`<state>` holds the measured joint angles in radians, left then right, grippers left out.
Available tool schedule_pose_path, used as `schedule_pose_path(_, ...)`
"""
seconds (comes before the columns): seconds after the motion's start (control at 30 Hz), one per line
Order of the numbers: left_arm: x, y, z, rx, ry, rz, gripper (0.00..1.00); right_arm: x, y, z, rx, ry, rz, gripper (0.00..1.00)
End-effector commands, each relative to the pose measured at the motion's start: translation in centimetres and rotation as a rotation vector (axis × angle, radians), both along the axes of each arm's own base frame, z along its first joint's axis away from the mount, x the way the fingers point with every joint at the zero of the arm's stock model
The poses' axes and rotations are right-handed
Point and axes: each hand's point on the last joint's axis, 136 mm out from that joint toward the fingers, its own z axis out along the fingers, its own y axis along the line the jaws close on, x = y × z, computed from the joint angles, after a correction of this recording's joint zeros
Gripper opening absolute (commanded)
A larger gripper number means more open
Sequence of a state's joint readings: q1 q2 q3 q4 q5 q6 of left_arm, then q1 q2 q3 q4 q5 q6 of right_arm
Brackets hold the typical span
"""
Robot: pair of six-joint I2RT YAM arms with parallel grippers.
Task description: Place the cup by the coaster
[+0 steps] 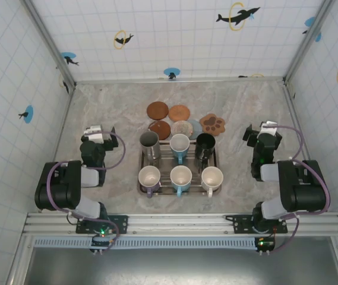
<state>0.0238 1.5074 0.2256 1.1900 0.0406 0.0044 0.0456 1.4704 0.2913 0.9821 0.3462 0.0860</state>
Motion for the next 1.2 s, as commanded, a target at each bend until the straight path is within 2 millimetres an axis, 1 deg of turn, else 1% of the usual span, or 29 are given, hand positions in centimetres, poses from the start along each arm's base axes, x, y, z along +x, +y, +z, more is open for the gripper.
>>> schedule_pose_path(0.0, 0.6, -0.1, 0.8, 0.025, -0.024, -0.003, 0.98, 0.5, -0.1, 1.4, 0.002, -0.050, -0.011, 1.00)
schedule_pose_path(0.97, 0.7, -0.1, 0.8, 0.028, -0.022, 0.003, 0.97, 0.5, -0.1, 1.4, 0.002, -0.052, -0.011, 1.00)
schedule_pose_path(1.0, 1.0, 0.0, 1.1, 0.026, -0.025, 0.010, 0.96, 0.5, -0.1, 1.4, 0.001, -0.051, -0.011, 1.00)
schedule_pose_path(1.03, 1.0, 0.0, 0.8, 0.026, -0.001, 0.008, 0.95, 0.7, 0.0, 1.7, -0.003, -0.061, -0.002, 0.98)
schedule_pose_path(1.07, 1.3, 0.2, 1.6, 0.021, -0.016, 0.020, 0.91, 1.1, 0.3, 2.0, -0.010, -0.045, 0.010, 0.97)
schedule_pose_path(1.1, 1.8, 0.4, 1.8, 0.017, 0.005, 0.026, 0.88, 1.6, 0.6, 2.3, -0.022, -0.012, 0.020, 0.96)
schedule_pose_path(1.13, 2.3, 0.0, 1.7, 0.024, 0.060, 0.007, 0.87, 2.1, 0.8, 2.4, -0.027, 0.059, 0.025, 0.95)
schedule_pose_path(1.17, 2.8, -0.2, 2.1, 0.028, 0.078, -0.010, 0.86, 2.5, 1.0, 2.7, -0.025, 0.109, 0.034, 0.94)
